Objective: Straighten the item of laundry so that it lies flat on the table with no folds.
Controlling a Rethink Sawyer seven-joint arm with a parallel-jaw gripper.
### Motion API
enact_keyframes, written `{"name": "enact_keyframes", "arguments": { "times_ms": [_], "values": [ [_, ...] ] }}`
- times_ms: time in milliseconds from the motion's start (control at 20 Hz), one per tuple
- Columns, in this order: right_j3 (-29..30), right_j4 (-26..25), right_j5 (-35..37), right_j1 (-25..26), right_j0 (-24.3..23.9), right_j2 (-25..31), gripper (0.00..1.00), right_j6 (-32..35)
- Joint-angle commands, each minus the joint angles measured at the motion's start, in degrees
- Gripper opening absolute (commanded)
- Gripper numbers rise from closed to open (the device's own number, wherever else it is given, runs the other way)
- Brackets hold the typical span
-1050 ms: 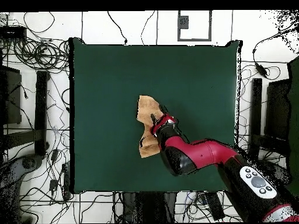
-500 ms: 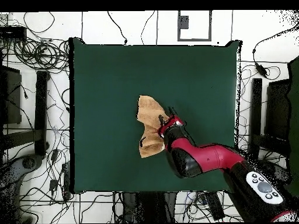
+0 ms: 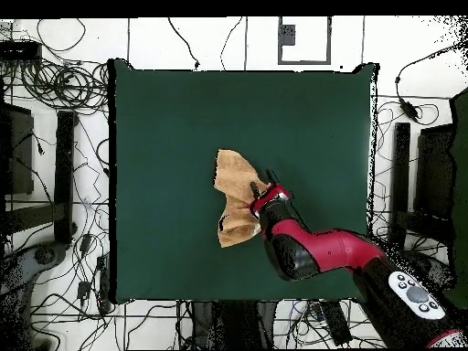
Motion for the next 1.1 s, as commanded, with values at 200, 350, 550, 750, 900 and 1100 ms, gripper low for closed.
{"name": "enact_keyframes", "arguments": {
  "times_ms": [200,350,550,750,900,1100],
  "values": [
    [-2.9,-6.6,3.1,11.7,-7.0,16.0,1.00,13.6],
    [-3.0,-7.4,5.1,13.9,-8.9,19.1,1.00,12.8],
    [-4.4,-8.8,6.3,16.4,-9.9,21.3,1.00,11.4],
    [-5.0,-7.8,4.0,15.7,-8.2,19.9,1.00,11.2],
    [-4.9,-6.0,3.0,14.5,-6.8,19.0,1.00,11.1],
    [-6.2,-7.7,10.2,16.3,-7.6,22.0,1.00,7.2]
  ]
}}
